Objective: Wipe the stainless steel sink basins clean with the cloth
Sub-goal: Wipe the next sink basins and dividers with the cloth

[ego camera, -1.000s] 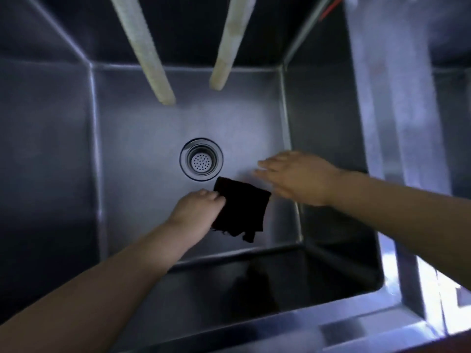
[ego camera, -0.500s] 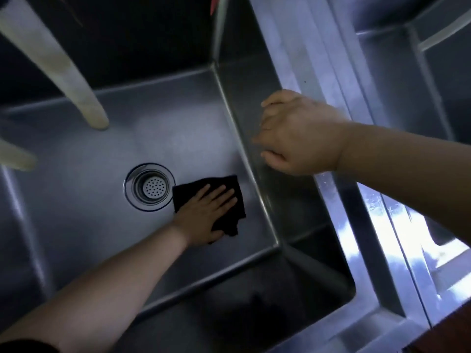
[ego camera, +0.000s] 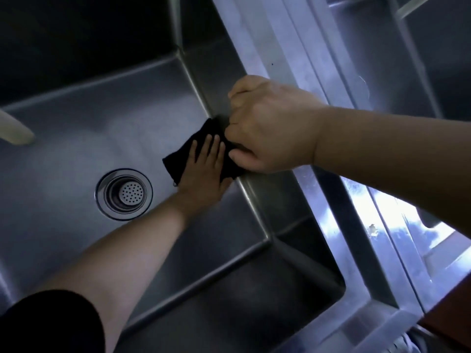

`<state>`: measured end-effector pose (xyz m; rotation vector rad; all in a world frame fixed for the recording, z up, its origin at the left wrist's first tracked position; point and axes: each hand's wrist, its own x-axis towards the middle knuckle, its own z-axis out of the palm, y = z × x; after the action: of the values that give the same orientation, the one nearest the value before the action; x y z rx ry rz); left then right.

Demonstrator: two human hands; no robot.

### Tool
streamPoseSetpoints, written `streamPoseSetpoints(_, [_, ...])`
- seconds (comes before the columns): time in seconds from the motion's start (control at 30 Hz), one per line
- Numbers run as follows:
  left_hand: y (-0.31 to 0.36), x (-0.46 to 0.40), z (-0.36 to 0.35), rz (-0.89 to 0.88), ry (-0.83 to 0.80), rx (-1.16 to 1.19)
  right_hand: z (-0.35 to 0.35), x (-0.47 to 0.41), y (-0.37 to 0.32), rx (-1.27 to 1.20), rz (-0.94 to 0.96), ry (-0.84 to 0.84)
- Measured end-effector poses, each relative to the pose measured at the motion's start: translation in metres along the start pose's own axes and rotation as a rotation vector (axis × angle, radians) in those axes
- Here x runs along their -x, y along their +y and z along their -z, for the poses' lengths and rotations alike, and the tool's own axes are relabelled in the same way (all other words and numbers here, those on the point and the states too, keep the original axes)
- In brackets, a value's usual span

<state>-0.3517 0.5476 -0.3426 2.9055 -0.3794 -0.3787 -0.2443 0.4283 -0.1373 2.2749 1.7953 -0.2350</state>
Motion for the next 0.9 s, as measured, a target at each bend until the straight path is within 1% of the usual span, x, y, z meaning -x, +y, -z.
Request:
streamPoseSetpoints(0.1, [0.034,0.038,-0.015,-0.194,-0.069,-0.026,-0.002,0.0,0.001,0.01,-0.01,0.006])
streamPoseSetpoints(0.27, [0.066,0.089,-0.031,-0.546,-0.172,0.088,-0.001,-0.002,0.0,0.026,-0.027,0.003])
streamPoseSetpoints(0.37, [0.071,0.096,-0.029,-0.647,-0.245,0.17,0.003,-0.001,-0.001,0.052,-0.014,-0.014])
streamPoseSetpoints(0.47, [0.067,0.1,-0.029,-0.655,-0.262,0.207,0.005,0.0,-0.001,0.089,0.012,-0.007])
streamPoseSetpoints(0.57, [0.05,0.12,-0.024,-0.698,-0.308,0.172,0.01,0.0,-0.005,0.116,0.031,0.008])
streamPoseSetpoints(0.67, [0.017,0.16,-0.027,-0.672,-0.305,0.052,0.022,0.0,-0.01,0.101,0.049,0.001])
streamPoseSetpoints(0.73, [-0.012,0.193,-0.027,-0.653,-0.304,0.029,0.025,-0.001,-0.013,0.137,0.061,-0.042])
streamPoseSetpoints(0.8, [-0.041,0.227,-0.029,-0.616,-0.278,0.019,0.027,-0.006,-0.024,0.166,0.021,-0.078])
streamPoseSetpoints(0.9, [-0.078,0.277,-0.031,-0.558,-0.258,-0.02,0.023,-0.02,-0.047,0.069,-0.003,0.004])
